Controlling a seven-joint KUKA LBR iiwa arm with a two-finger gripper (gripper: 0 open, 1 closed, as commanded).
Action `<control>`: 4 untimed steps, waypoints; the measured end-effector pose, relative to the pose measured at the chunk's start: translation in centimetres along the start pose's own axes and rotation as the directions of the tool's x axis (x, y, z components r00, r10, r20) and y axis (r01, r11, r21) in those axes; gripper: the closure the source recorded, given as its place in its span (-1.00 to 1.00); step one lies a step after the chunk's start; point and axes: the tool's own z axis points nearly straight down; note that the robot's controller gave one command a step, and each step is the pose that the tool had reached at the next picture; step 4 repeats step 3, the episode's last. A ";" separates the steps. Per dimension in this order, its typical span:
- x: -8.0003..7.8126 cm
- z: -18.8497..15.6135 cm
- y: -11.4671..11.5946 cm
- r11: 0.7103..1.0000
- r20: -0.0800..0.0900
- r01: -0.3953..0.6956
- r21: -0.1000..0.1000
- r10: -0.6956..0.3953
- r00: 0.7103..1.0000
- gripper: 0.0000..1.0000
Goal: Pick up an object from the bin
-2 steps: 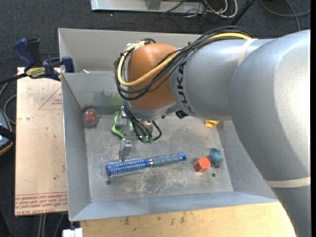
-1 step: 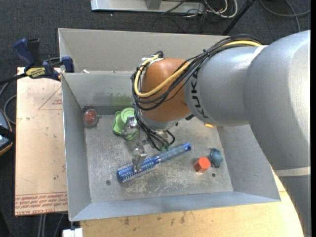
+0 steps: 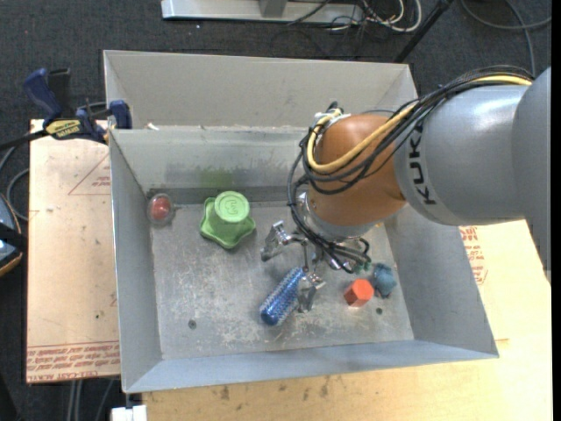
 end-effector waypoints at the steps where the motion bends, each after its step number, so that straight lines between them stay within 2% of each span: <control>1: -0.1 0.0 0.2 1.000 0.000 0.002 -0.003 -0.002 1.000 1.00; 2: 2.7 -8.0 0.1 0.980 0.003 0.200 -0.001 -0.200 0.980 1.00; 3: 3.2 -12.8 -0.7 0.971 0.005 0.240 0.001 -0.240 0.971 1.00; 4: 3.2 -12.8 -0.7 0.971 0.005 0.240 0.001 -0.240 0.971 1.00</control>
Offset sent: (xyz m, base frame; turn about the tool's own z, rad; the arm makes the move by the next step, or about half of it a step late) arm 0.0000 0.0000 0.0000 0.0000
